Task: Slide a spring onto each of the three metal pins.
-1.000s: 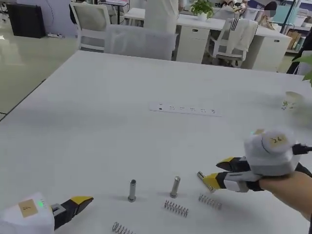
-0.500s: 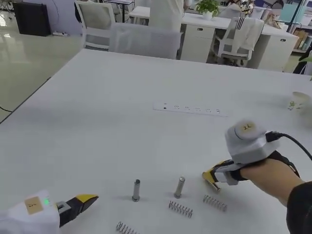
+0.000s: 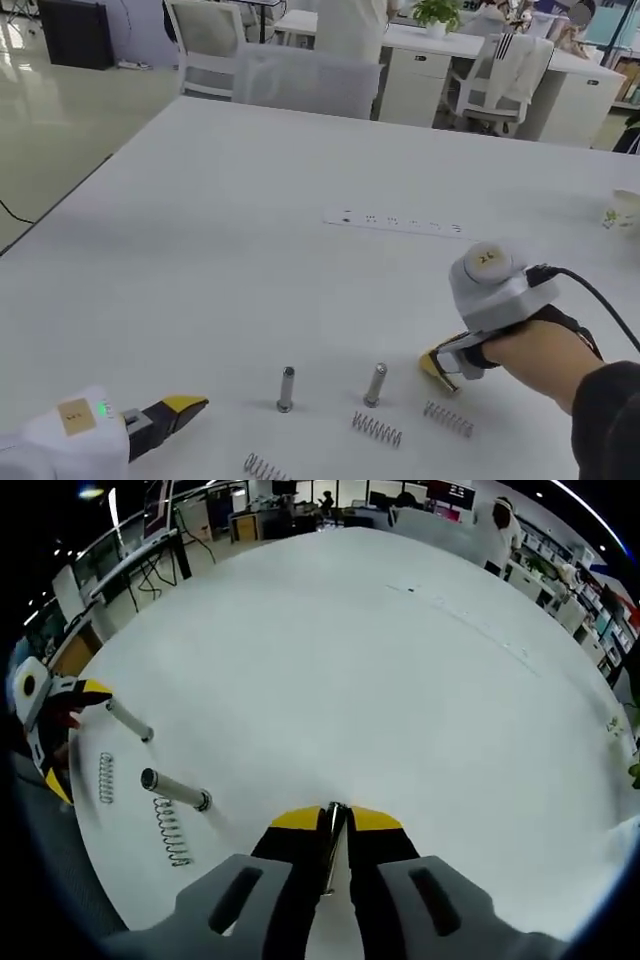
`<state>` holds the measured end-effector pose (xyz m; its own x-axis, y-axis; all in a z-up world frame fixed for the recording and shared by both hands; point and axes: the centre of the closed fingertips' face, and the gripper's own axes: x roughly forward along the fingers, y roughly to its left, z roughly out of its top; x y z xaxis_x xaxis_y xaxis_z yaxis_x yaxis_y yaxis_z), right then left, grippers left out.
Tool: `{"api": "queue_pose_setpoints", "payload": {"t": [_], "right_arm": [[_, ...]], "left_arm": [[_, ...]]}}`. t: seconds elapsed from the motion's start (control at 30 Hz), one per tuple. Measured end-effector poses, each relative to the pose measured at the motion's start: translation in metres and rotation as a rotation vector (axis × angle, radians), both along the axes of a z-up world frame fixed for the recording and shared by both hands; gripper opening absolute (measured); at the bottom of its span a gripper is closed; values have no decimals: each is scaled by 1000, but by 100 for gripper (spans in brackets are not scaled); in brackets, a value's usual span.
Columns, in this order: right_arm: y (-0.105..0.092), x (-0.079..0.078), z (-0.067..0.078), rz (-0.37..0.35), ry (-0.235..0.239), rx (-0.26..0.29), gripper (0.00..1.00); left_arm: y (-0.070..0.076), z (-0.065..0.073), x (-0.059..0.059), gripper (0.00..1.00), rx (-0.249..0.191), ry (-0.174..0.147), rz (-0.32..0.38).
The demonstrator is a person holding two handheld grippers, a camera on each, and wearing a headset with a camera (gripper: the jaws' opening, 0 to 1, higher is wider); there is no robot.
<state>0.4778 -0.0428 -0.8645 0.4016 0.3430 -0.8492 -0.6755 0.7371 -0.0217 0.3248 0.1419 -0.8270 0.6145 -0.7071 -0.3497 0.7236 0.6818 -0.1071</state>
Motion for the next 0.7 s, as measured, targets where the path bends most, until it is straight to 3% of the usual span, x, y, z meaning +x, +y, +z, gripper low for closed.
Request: {"api": "queue_pose_setpoints", "payload": {"t": [0.13,0.23,0.4,0.47,0.7], "right_arm": [[0,0,0,-3,9,-11,6],[1,-2,0,-3,22,-50,6],[2,-3,0,32,-10,-107,5],[1,-4,1,28,-10,-95,5],[-2,-9,25,7,-46,-30,5]], "left_arm": [[1,0,0,78,-1,2,4],[1,0,0,77,1,-1,2],[0,2,1,77,0,-6,-1],[0,2,1,77,0,-9,-1],[0,4,2,76,-3,-12,-3]]}}
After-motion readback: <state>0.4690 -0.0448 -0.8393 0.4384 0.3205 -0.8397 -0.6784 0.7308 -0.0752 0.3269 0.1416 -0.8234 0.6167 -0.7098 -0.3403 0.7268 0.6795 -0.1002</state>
